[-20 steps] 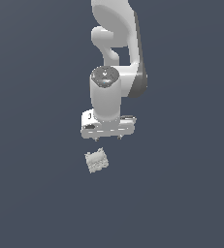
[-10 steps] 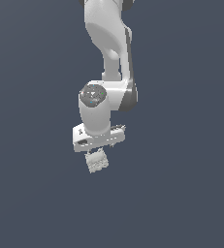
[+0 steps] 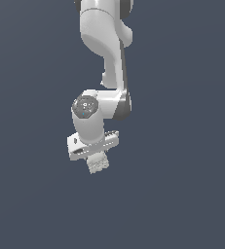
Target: Pick up the object and move it to a goal position.
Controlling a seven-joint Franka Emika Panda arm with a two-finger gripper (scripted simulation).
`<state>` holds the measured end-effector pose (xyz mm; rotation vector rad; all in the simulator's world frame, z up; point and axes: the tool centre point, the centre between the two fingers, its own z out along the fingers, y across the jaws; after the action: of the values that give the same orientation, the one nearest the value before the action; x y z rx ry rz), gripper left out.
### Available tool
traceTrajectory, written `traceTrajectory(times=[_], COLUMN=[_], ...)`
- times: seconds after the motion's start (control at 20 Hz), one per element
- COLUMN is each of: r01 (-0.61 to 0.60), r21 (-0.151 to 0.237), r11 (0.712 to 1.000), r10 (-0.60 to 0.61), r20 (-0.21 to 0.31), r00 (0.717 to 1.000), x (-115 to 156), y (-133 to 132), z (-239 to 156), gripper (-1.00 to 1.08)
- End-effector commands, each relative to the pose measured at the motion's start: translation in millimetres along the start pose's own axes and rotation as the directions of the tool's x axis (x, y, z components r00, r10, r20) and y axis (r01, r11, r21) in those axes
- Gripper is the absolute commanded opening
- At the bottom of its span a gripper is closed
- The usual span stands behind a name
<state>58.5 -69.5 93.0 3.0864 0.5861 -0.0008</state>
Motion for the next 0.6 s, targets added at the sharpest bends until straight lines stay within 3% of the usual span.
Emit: traceTrajectory(times=[0.0, 0.55], r01=[0.012, 0.012], r21=[0.000, 0.000], r11=[1.000, 1.000], r10=[-0.012, -0.012], r20=[-0.001, 0.000], r00=[1.000, 1.000], x=[0.7, -0.2], y=[2.5, 2.4], z=[2.4, 27.1], gripper=[1.00, 1.00])
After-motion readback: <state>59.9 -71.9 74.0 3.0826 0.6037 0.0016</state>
